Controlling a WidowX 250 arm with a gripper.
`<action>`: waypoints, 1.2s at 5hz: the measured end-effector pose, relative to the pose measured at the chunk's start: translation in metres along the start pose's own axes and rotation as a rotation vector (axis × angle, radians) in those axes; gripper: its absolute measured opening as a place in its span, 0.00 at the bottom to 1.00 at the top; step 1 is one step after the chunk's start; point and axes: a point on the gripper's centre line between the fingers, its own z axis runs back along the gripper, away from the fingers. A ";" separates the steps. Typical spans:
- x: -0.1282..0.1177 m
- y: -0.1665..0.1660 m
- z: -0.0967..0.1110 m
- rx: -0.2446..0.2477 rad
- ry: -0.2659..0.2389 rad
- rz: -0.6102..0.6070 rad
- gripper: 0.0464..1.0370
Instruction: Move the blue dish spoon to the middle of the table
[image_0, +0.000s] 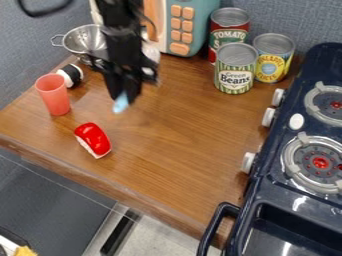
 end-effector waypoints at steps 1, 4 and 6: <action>-0.011 0.019 0.009 -0.026 -0.005 0.036 0.26; -0.039 0.036 0.010 0.009 0.150 0.036 0.26; -0.027 0.056 -0.009 0.021 0.265 0.002 0.26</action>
